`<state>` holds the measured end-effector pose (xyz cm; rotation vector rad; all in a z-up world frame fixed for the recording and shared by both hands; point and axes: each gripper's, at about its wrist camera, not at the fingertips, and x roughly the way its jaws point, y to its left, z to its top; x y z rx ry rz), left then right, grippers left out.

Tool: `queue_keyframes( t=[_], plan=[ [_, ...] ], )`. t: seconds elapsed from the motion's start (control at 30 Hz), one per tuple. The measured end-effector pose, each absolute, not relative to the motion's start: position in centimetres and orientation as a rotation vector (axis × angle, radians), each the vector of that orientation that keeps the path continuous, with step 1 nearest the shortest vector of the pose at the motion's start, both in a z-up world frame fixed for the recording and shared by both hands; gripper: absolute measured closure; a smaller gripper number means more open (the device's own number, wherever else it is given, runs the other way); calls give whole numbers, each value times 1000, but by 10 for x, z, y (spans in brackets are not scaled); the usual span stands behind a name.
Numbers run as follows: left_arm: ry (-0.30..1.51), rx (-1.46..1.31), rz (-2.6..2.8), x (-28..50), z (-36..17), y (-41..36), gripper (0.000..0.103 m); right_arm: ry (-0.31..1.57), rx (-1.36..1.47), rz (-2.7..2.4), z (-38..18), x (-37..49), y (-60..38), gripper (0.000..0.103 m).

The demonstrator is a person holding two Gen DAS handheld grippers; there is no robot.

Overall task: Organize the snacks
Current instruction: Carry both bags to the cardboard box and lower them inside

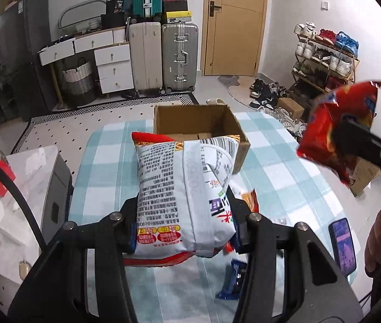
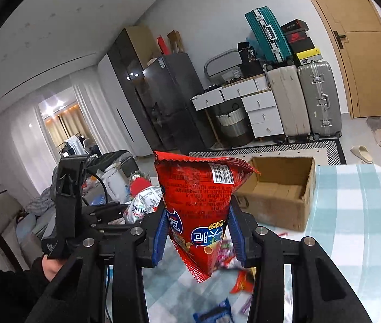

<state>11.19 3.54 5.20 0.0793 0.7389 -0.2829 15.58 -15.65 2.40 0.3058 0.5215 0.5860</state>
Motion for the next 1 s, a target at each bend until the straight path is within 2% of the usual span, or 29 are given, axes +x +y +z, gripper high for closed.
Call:
queue_keyframes(
  t=[0.47,0.73,1.0],
  plan=[
    [791,68,-297,226,71,19,57,556,321,509,63,270,-159,62],
    [835,129,-300,300,51,-26,57,630,322,440,41,340,-168,62],
    [901,71,-285,358,5,-45,57,697,316,377,-4,385,-175,62]
  ],
)
